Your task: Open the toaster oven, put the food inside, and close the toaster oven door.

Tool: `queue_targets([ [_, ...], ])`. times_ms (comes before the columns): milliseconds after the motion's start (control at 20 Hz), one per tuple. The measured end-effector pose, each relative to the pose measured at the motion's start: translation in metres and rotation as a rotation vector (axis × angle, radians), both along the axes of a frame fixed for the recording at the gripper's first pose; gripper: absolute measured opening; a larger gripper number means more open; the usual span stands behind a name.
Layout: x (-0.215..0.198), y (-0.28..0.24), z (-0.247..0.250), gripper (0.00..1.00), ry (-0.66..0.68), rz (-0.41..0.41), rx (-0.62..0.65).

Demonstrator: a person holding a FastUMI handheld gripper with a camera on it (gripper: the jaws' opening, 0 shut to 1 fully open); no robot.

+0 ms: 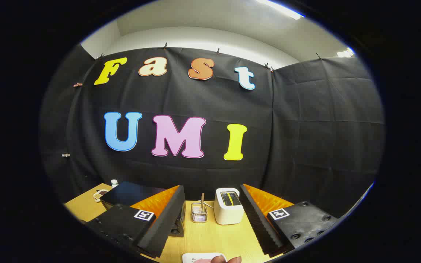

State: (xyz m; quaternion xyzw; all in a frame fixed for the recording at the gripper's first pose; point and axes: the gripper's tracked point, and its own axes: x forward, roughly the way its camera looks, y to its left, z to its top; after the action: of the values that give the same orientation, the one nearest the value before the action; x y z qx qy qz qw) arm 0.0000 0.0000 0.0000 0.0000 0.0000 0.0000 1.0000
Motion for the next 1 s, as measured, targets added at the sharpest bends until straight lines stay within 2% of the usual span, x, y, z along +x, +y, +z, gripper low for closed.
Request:
queue_targets([
  [550, -0.001, -0.002, 0.000, 0.98, -0.007, -0.013, -0.010],
  [1000, -0.002, 0.014, 0.000, 0.98, -0.005, 0.007, 0.003],
])
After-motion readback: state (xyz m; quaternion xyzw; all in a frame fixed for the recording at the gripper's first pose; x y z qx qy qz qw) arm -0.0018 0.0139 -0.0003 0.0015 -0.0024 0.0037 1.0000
